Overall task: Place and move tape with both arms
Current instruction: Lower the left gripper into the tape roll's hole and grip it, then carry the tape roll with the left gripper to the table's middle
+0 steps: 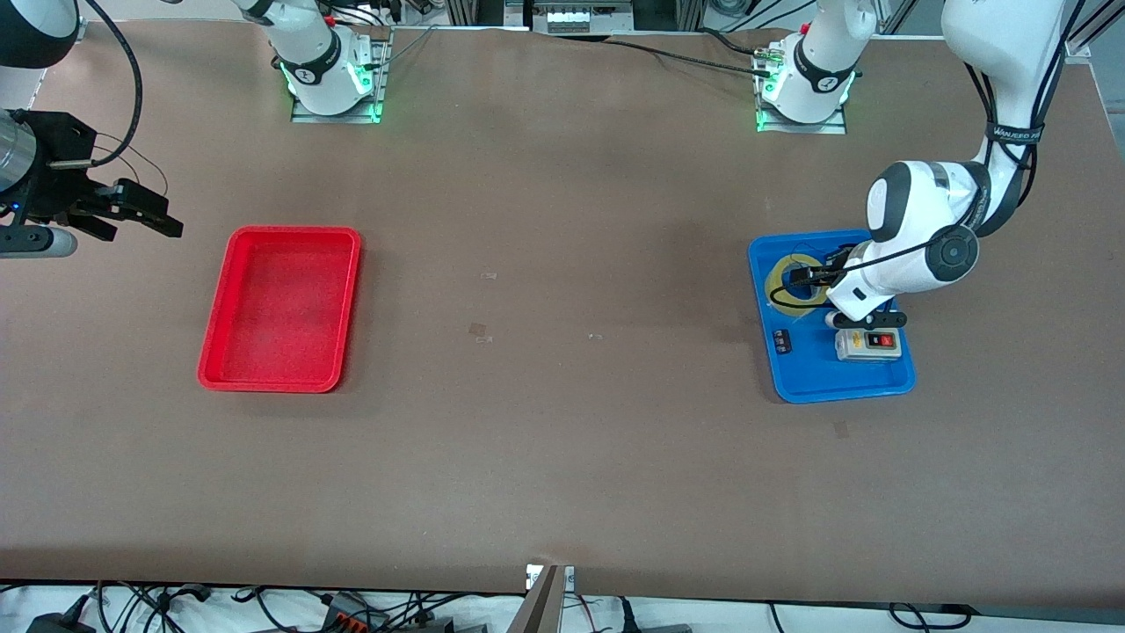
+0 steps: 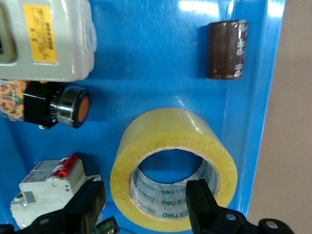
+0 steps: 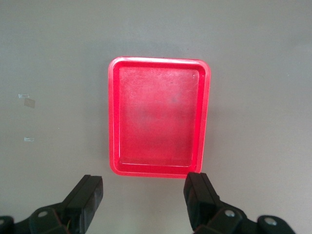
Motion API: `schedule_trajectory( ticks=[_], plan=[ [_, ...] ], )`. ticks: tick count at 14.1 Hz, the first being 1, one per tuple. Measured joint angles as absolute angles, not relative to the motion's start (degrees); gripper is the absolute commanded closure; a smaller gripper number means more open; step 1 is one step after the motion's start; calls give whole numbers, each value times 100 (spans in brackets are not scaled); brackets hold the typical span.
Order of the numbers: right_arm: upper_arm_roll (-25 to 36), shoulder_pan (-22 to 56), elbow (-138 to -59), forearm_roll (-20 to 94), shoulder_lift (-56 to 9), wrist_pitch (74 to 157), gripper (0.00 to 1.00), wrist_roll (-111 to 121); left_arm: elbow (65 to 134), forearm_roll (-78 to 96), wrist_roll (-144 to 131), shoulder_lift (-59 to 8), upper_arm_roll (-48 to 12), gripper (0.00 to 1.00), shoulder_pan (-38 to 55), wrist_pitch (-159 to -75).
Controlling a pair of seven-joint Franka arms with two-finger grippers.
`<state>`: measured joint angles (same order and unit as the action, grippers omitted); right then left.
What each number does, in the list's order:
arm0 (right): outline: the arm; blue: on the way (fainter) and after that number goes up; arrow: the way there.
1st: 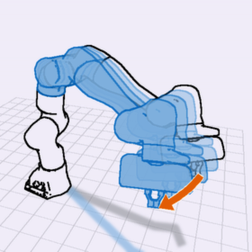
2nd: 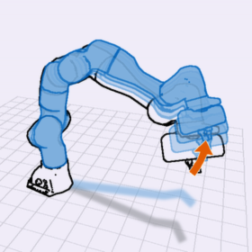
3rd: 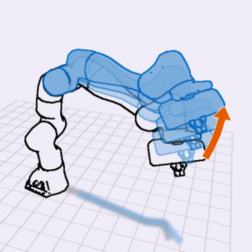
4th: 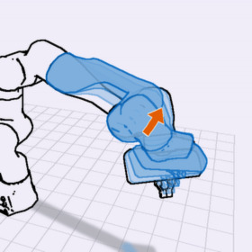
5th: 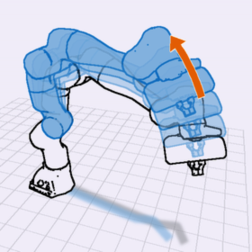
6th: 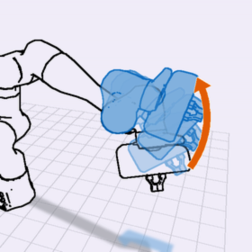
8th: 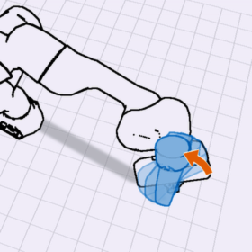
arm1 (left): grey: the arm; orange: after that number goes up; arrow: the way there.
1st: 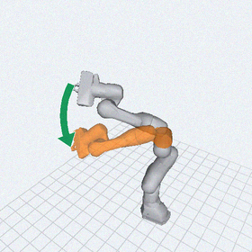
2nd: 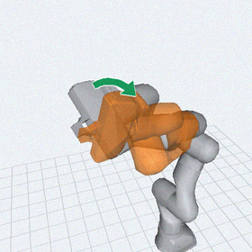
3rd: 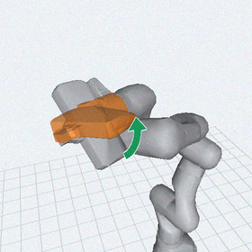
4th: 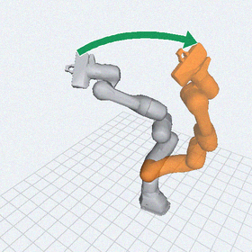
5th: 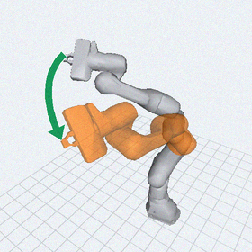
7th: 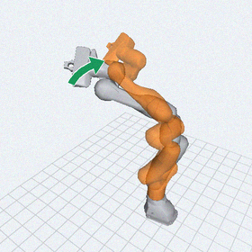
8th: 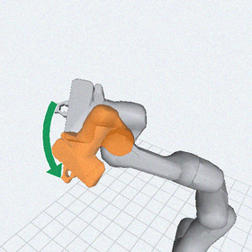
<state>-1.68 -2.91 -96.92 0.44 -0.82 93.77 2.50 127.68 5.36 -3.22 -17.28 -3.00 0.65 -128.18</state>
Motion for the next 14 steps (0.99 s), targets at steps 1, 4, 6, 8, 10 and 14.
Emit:
schedule_trajectory(
  ticks=[1, 4, 6, 8, 10, 14],
  plan=[
    [-168, -291, -9692, 44, -82, 9377, 0, 250, 12767, 539, -323, -1751, -300, 65, 64, -12817],
    [-168, -291, -9692, 44, -82, 9376, 0, 250, 12744, 535, -318, -1758, -281, 98, 26, -12792],
    [-169, -290, -9692, 44, -82, 9376, 0, 250, 12731, 535, -313, -1757, -268, 100, -8, -12759],
    [-169, -290, -9692, 44, -82, 9376, 0, 250, 12681, 535, -313, -1757, -270, 100, -10, -12676],
    [-170, -289, -9692, 44, -83, 9376, 0, 250, 12560, 537, -318, -1761, -282, 100, -8, -12449],
    [-171, -289, -9694, 44, -83, 9376, 0, 250, 11567, 548, -374, -1760, -301, 100, 4, -11092]
  ],
)
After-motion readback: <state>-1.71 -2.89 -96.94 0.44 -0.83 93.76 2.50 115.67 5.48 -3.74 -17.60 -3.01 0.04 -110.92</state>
